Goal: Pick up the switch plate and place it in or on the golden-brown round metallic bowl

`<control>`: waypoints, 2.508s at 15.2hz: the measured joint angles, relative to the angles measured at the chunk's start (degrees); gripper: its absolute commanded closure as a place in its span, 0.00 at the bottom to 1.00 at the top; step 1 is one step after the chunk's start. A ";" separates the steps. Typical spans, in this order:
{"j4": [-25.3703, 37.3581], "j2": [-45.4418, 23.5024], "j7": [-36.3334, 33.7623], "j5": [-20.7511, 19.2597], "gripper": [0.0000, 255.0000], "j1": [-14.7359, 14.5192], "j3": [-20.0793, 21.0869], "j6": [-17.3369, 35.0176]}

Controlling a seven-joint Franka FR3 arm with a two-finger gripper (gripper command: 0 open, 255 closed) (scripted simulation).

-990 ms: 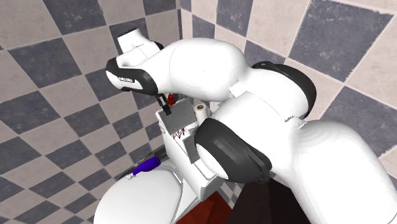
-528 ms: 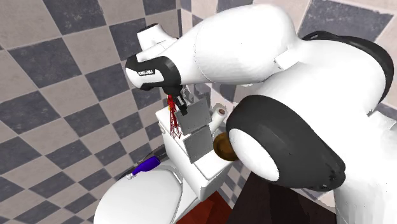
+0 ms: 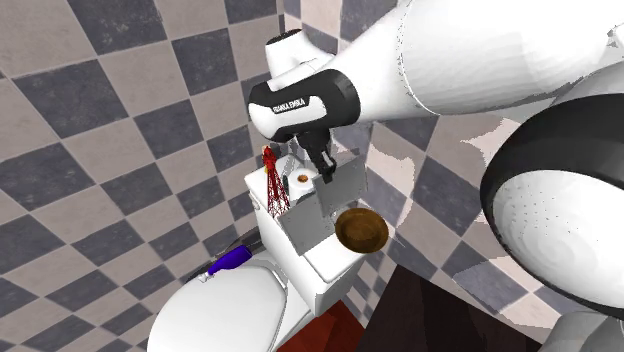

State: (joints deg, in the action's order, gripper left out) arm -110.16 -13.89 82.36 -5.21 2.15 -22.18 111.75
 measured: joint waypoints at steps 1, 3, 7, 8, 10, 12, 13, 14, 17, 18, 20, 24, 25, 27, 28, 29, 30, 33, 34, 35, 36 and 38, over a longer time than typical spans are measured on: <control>-2.15 1.97 0.24 -0.83 1.00 0.13 -0.45 0.38; -6.09 5.43 0.97 -2.47 1.00 0.68 -1.43 1.28; -11.77 10.32 1.89 -5.08 1.00 1.64 -2.83 2.67; -12.22 10.09 2.08 -5.07 1.00 1.78 -2.94 3.36; -13.22 9.49 2.16 -4.97 1.00 1.92 -3.03 4.92; -13.75 8.46 2.23 -4.63 1.00 2.01 -3.02 6.43; -14.03 7.99 2.20 -4.48 1.00 2.03 -2.99 7.14; -14.50 7.62 2.19 -4.39 1.00 2.08 -2.99 7.95; -15.52 6.39 2.28 -4.03 1.00 2.25 -2.99 10.12; -15.76 5.83 2.28 -3.82 1.00 2.29 -2.94 10.89; -16.16 4.65 2.52 -3.42 1.00 2.49 -2.92 12.41; -16.78 2.38 2.62 -2.56 1.00 2.67 -2.63 15.16; -17.08 1.97 2.66 -2.43 1.00 2.74 -2.60 15.84; -17.60 0.90 2.80 -2.05 1.00 2.93 -2.50 17.39; -17.64 0.11 2.82 -1.73 1.00 2.99 -2.34 18.16; -17.62 -0.57 2.90 -1.45 1.00 3.07 -2.22 18.78; -17.59 -0.94 2.99 -1.30 1.00 3.14 -2.17 19.13; -17.68 -1.15 3.08 -1.21 1.00 3.22 -2.15 19.48; -17.68 -1.17 3.09 -1.20 1.00 3.23 -2.15 19.50; -17.68 -1.18 3.09 -1.20 1.00 3.23 -2.16 19.50; -17.68 -1.19 3.10 -1.20 1.00 3.24 -2.16 19.50; -17.69 -1.21 3.11 -1.20 0.00 3.25 -2.17 19.51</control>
State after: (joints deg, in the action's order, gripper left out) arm -127.84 -15.10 85.46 -6.42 5.40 -24.35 131.26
